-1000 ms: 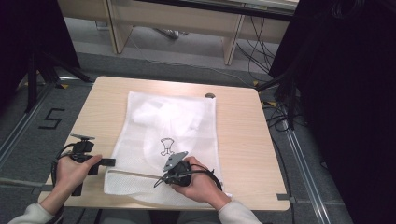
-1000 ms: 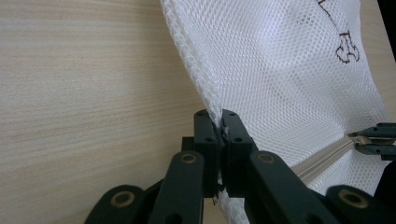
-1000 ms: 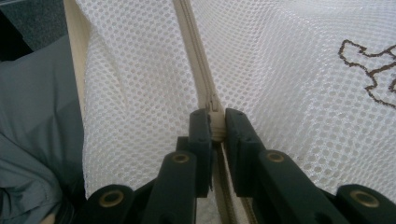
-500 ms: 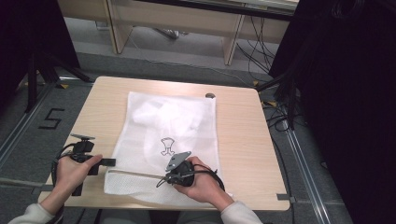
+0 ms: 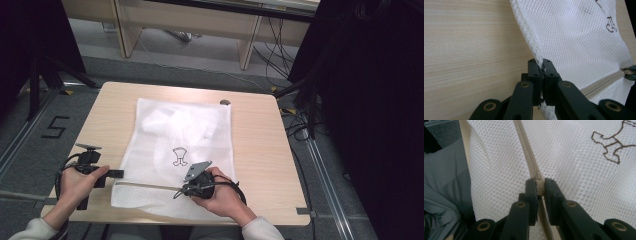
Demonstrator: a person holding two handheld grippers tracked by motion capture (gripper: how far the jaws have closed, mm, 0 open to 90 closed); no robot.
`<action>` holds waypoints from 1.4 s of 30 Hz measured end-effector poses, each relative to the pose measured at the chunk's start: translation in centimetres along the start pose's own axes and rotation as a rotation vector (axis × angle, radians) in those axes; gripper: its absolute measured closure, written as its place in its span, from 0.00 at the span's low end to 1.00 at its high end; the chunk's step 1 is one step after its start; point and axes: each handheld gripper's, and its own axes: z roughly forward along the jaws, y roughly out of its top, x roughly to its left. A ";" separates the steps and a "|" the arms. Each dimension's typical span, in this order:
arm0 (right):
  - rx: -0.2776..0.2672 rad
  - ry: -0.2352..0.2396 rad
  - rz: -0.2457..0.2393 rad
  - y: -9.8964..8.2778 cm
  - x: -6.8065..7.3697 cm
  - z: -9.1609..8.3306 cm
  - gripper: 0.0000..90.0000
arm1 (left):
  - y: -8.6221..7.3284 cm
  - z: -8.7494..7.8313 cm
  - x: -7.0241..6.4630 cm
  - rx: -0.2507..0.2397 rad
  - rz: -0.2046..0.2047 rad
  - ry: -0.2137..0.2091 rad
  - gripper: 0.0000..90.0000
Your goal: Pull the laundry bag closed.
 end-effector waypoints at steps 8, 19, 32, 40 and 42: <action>0.003 0.011 0.012 -0.5 -0.2 -0.4 0.92 | 0.0 0.0 -0.1 0.003 -0.001 -0.013 0.96; 0.013 0.002 0.042 -1.7 -1.0 -1.4 0.92 | 0.1 -0.1 0.2 -0.002 -0.004 0.006 0.96; 0.018 -0.004 0.060 -2.7 -1.3 -1.9 0.92 | 0.0 -0.2 0.3 -0.004 -0.007 0.002 0.96; 0.021 -0.017 0.071 -3.3 -1.4 -2.3 0.92 | 0.0 -0.2 0.3 -0.004 -0.008 0.002 0.96; 0.027 -0.020 0.073 -3.4 -1.4 -2.4 0.92 | 0.0 -0.2 0.3 -0.006 -0.009 0.002 0.96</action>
